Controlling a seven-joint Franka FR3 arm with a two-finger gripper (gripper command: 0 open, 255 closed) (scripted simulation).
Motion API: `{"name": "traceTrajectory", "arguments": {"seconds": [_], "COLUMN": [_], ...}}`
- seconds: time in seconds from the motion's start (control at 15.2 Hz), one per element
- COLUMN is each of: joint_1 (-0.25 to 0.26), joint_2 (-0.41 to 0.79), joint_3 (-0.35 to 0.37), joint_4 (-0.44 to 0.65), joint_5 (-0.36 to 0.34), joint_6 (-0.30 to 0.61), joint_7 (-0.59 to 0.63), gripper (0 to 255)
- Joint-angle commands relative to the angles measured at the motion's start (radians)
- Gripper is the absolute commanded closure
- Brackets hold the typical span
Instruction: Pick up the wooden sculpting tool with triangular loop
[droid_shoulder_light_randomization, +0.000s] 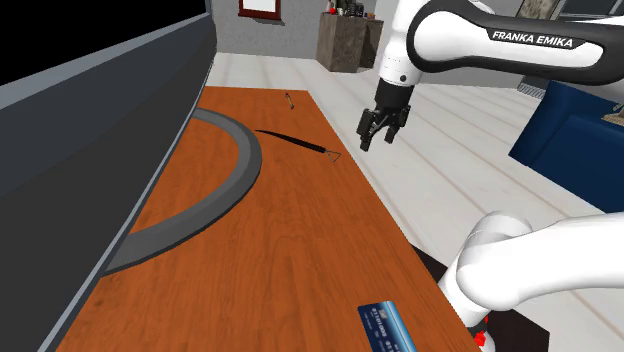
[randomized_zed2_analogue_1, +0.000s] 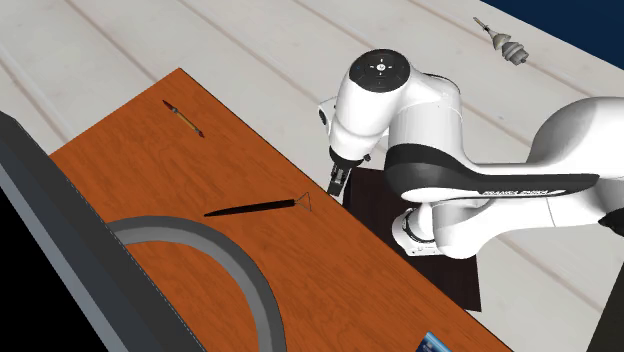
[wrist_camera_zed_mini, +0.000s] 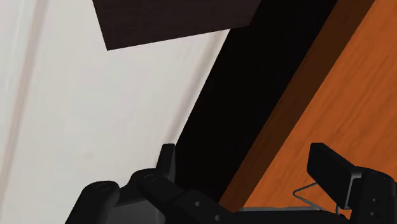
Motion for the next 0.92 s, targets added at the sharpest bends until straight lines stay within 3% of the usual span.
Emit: {"name": "traceTrajectory", "arguments": {"seconds": [0.0,0.86], "joint_1": [0.000,0.106], "joint_2": [0.000,0.558], "joint_3": [0.000,0.094], "joint_4": [0.000,0.494], "joint_5": [0.000,-0.058], "joint_6": [0.000,-0.032], "joint_7": [0.000,-0.153], "gripper": [0,0]}}
